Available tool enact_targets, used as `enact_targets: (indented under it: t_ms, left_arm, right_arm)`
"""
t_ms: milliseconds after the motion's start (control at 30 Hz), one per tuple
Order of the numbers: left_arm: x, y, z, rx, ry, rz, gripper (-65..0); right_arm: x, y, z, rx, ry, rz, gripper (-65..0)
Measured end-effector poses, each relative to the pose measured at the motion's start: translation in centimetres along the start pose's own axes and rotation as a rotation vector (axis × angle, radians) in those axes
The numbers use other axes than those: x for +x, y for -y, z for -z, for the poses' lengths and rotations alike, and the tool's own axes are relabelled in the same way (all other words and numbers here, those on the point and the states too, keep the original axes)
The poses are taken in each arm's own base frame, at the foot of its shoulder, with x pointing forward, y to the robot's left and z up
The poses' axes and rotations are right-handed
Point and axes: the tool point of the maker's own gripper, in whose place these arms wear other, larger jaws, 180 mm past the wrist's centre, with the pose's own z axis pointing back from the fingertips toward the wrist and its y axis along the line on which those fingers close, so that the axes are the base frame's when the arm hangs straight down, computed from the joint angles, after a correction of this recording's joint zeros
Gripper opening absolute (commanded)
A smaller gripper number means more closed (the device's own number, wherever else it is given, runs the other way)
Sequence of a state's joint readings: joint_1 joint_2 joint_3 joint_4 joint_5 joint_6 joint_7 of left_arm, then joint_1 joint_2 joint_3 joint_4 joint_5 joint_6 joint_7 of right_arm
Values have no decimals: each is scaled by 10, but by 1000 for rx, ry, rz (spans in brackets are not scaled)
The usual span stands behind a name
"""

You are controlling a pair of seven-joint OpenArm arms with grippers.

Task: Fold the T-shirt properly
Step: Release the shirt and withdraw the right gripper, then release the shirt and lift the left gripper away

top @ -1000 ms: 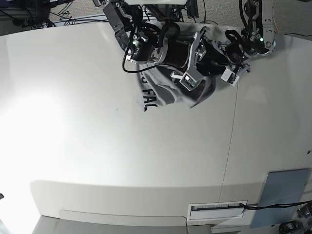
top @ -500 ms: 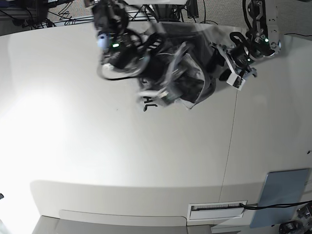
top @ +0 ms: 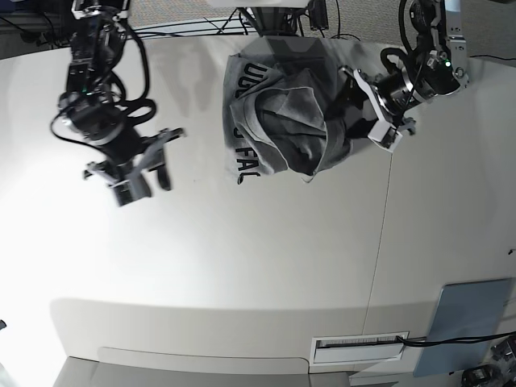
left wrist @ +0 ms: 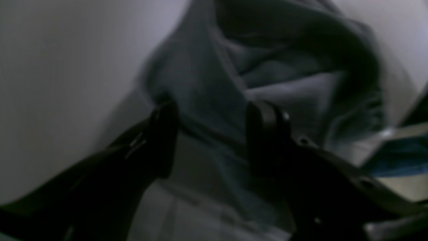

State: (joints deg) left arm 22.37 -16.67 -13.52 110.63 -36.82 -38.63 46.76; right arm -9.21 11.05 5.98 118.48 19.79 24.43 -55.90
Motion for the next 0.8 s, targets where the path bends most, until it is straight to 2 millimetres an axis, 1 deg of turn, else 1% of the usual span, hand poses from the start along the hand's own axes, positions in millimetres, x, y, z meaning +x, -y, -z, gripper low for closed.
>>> enact_targets:
  t_ms: [100, 167, 267, 467, 600, 800]
  left_arm:
    - [-2, 7, -1, -36, -2, -30, -322]
    - [-10, 13, -2, -52, -22, -51, -322]
    - [-23, 20, -5, -71, -53, -70, -322]
    - [-29, 37, -9, -148, -69, -140, -322]
    - [-24, 46, -10, -201, -50, -174, -322]
    - [-23, 58, -12, -267, -55, -211, -322]
  right_arm:
    - [-6, 21, -7, -62, -16, 18, -435]
    - [-11, 28, -10, -83, -29, 27, -435]
    - [-13, 29, -11, -84, -35, 24, -435]
    - [-11, 29, -11, -84, -25, 23, -435]
    - [-11, 29, -11, -83, -24, 24, -435]
    - [-12, 30, -11, -91, -29, 18, -435]
